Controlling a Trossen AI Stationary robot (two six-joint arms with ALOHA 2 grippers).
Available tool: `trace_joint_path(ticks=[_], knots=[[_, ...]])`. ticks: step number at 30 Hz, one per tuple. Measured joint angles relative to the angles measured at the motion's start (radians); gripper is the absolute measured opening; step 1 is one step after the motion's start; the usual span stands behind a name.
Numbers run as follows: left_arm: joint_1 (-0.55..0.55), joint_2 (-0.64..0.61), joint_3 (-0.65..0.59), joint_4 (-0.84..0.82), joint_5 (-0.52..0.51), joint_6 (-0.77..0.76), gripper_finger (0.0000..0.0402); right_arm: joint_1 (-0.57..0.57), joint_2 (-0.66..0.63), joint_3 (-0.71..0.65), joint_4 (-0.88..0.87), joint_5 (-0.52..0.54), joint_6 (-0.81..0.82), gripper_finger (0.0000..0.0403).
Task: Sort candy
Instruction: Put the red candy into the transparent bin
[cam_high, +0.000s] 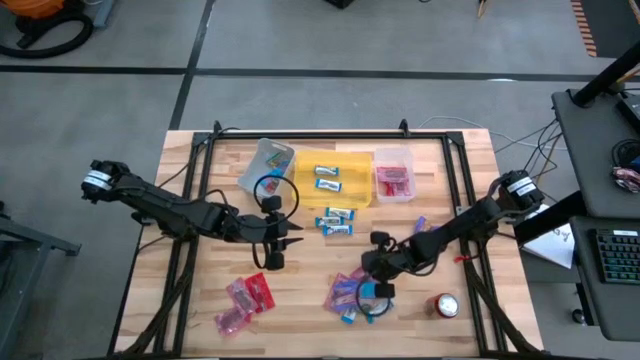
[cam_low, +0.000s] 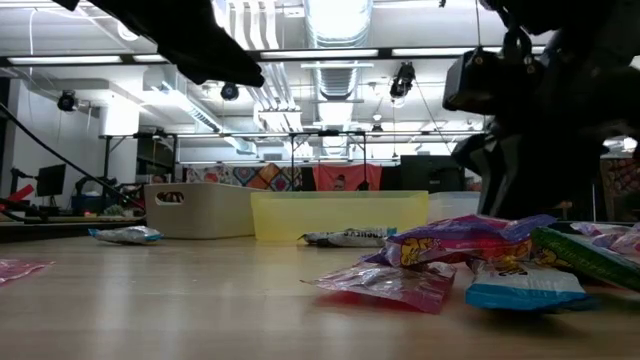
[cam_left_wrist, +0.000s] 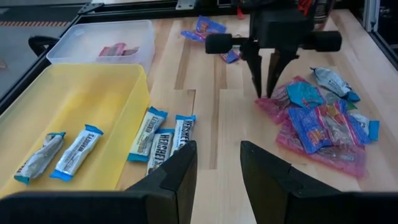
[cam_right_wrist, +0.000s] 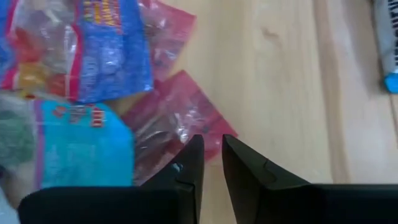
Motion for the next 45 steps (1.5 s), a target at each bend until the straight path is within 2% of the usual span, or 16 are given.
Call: trace_joint_path(ticks=[12,14,17,19,26,30,33,39,45], knots=[[0.0,0.0,0.0,0.004,-0.053,0.0,0.0107,-0.03,-0.018,-0.005,-0.008,0.007,-0.015,0.0039],[0.0,0.0,0.0,0.004,-0.053,0.0,0.0107,-0.03,-0.037,0.008,0.01,-0.032,-0.012,0.0035],[0.0,0.0,0.0,0.003,-0.053,0.0,0.0107,-0.028,-0.038,0.01,0.039,-0.17,-0.005,0.0028],[0.0,0.0,0.0,0.003,-0.053,0.0,0.0107,-0.021,-0.017,0.008,0.039,-0.195,0.003,0.0027],[0.0,-0.001,0.0,0.003,-0.078,0.003,0.0107,-0.026,0.06,0.008,0.057,-0.187,-0.005,0.0026],[0.0,-0.001,0.0,0.003,-0.085,0.003,0.0107,-0.051,0.065,0.007,0.041,-0.142,-0.025,0.0026],[0.0,-0.001,0.0,0.003,-0.087,0.003,0.0107,-0.078,0.047,0.005,0.001,-0.103,-0.048,0.0026],[0.0,-0.001,0.0,0.003,-0.087,0.003,0.0107,-0.122,-0.022,0.004,-0.061,-0.104,-0.068,0.0026],[0.0,-0.001,0.0,0.003,-0.113,0.003,0.0107,-0.136,-0.076,0.009,-0.087,-0.083,0.037,0.0034]])
